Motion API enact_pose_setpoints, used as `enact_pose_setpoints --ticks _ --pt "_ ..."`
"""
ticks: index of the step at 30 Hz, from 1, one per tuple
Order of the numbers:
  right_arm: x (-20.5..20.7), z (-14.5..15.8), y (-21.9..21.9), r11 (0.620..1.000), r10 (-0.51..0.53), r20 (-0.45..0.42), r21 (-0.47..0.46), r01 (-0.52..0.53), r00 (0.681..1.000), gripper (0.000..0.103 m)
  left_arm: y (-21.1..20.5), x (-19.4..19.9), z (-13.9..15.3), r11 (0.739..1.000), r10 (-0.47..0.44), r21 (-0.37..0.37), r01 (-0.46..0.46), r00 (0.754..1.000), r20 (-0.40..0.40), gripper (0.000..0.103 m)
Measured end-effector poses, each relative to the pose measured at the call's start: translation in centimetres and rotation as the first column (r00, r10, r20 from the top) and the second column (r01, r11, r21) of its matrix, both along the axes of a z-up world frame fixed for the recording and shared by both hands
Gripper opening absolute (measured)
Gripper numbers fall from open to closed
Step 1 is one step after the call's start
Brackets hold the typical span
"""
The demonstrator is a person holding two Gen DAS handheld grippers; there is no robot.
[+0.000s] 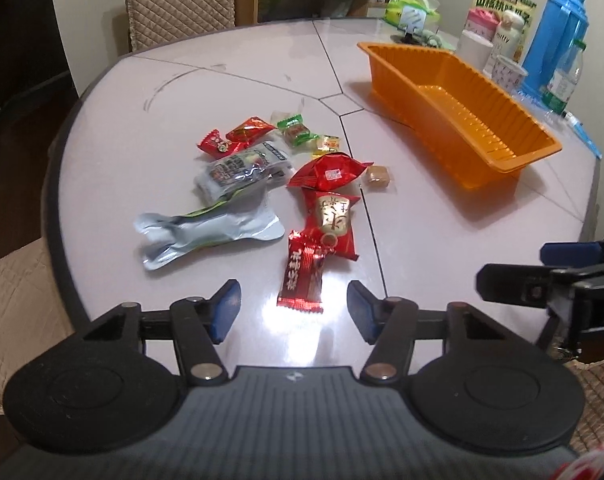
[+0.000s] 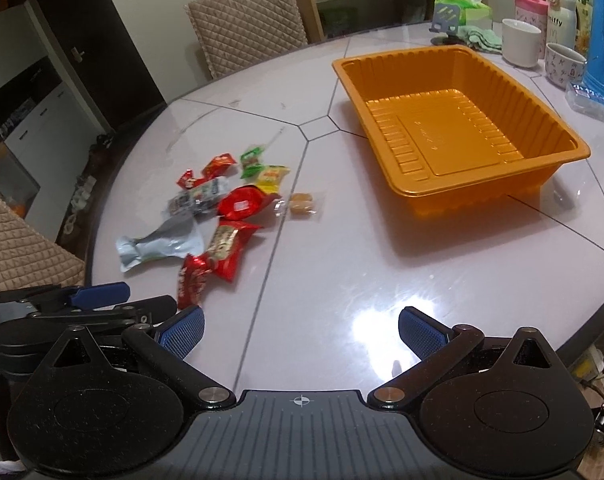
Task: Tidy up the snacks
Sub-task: 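Lower the left gripper onto the red candy with white text and close, then lower the right gripper onto the red-and-gold candy and close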
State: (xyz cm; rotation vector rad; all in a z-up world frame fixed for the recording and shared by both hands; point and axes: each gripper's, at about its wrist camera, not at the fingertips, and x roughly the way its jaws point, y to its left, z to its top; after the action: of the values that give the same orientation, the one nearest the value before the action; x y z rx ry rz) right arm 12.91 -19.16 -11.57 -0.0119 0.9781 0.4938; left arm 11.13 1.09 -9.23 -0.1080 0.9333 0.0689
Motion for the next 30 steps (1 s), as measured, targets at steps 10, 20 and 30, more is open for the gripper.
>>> enact_pose_setpoints --ticks 10,20,30 --pt "3.2 -0.7 -0.9 0.999 0.037 -0.031 0.009 -0.037 0.999 0.103 -0.3 3.2 -2.1 1.000 0.006 0.011 -0.005 0.999 -0.054 0.036" --pt "4.3 -0.5 0.8 0.991 0.131 -0.033 0.037 -0.130 0.991 0.102 -0.3 3.6 -2.4 1.000 0.027 -0.003 -0.028 0.997 -0.070 0.024" --pt "6.0 -1.2 3.4 0.963 0.256 -0.056 0.100 -0.250 0.965 0.075 0.6 1.8 0.0 0.989 0.149 0.029 -0.147 0.987 -0.061 0.023"
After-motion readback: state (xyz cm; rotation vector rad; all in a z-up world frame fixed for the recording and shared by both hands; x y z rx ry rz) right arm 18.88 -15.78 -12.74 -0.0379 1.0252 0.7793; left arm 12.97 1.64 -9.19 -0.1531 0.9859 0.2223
